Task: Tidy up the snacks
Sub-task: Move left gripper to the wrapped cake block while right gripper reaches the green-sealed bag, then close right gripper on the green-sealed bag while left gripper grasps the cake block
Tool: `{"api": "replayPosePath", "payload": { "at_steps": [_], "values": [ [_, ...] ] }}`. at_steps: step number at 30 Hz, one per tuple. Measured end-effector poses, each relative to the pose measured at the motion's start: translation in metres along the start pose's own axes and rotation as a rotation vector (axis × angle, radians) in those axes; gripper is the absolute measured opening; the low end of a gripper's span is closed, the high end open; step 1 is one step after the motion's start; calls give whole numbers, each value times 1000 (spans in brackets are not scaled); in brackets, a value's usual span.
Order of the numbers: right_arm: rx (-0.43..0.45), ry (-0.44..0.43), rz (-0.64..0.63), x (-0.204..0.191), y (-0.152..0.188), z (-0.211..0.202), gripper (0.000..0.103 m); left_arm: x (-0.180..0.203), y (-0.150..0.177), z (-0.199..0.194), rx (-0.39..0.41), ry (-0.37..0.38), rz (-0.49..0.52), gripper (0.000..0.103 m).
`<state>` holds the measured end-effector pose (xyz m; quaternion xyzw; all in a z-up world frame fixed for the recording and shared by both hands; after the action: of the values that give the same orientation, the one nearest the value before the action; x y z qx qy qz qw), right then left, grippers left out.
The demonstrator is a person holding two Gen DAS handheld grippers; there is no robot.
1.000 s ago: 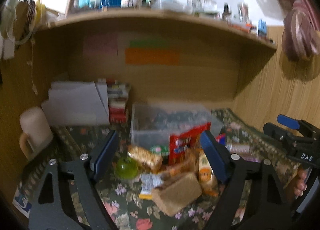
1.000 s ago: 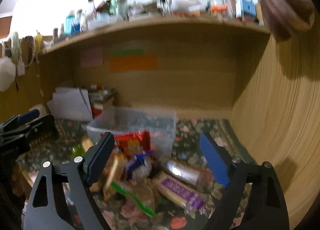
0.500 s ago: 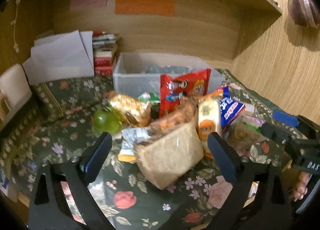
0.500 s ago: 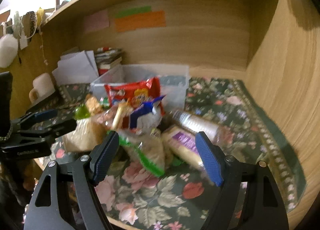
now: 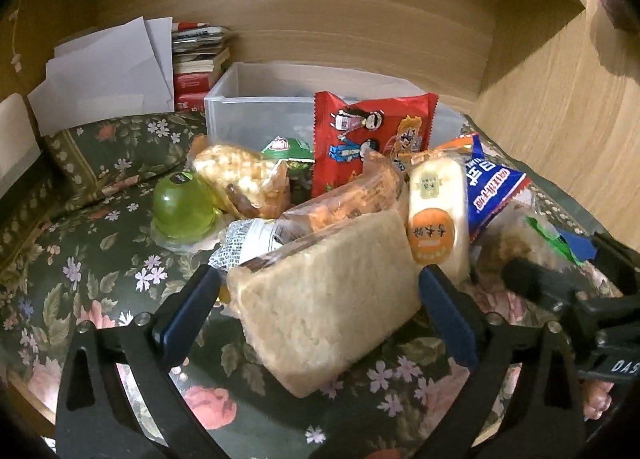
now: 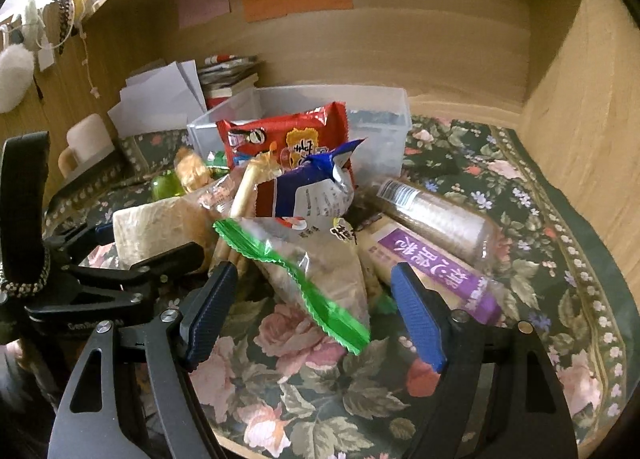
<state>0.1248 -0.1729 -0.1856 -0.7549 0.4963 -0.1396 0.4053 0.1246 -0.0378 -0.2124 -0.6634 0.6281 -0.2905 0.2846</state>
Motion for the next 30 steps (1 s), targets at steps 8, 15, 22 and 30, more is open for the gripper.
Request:
{"api": "replayPosePath", "payload": {
  "at_steps": [8,15,22,30],
  "values": [
    [-14,22,4,4,1,12,52,-4,-3,-4,22,16,-2,86],
    [2,29,11,7,0,4,43,1,-8,-23,66,46,47,59],
    [39,40,19,9,-4,-13,41,3,-10,-31,73,74,62,49],
    [65,53,24,13,-9,-25,41,15,5,-19,-1,139,72,48]
  ]
}}
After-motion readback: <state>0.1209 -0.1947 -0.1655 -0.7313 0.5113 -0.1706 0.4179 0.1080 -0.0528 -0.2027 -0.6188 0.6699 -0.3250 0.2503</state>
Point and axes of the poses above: each gripper's, at about its wrist camera, not at the fingertips, and z roughly the way its jaws point, x to its right, y to its underside, the point moved 8 cm from there along z, roughly the way its jaws point, and after that the axes turned 7 degrees about -y, right-handed, at the moved point
